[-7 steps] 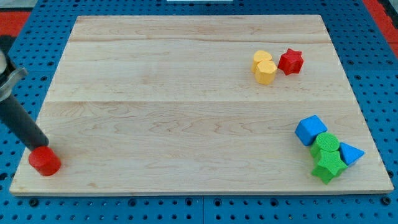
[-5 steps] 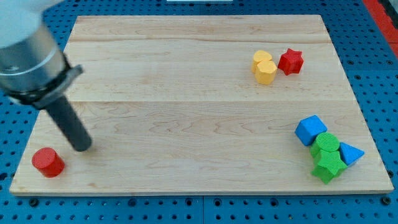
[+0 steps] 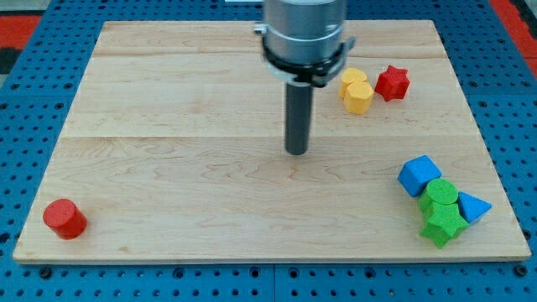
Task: Slide the red star along with yellow hexagon towards the center of the board
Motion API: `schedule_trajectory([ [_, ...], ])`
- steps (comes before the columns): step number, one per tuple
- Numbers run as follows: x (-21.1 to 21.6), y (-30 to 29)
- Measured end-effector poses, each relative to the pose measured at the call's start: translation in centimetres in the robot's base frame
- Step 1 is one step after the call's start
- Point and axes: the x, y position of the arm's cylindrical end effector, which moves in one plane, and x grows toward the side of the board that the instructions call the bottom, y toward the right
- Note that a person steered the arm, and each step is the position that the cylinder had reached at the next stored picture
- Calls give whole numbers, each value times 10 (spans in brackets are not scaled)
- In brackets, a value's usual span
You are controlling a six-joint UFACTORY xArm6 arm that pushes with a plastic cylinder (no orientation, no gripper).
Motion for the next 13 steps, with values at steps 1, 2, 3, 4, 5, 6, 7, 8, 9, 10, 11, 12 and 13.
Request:
schedule_trajectory([
  [1, -4, 44],
  [2, -17, 81],
  [3, -38, 114],
  [4, -56, 147],
  [5, -78, 175],
  [6, -103, 178],
  [7, -128, 178],
  [8, -133, 177],
  [9, -133, 174],
  [10, -132, 161],
  [11, -131, 149],
  [12, -126, 147],
  [13, -124, 145],
])
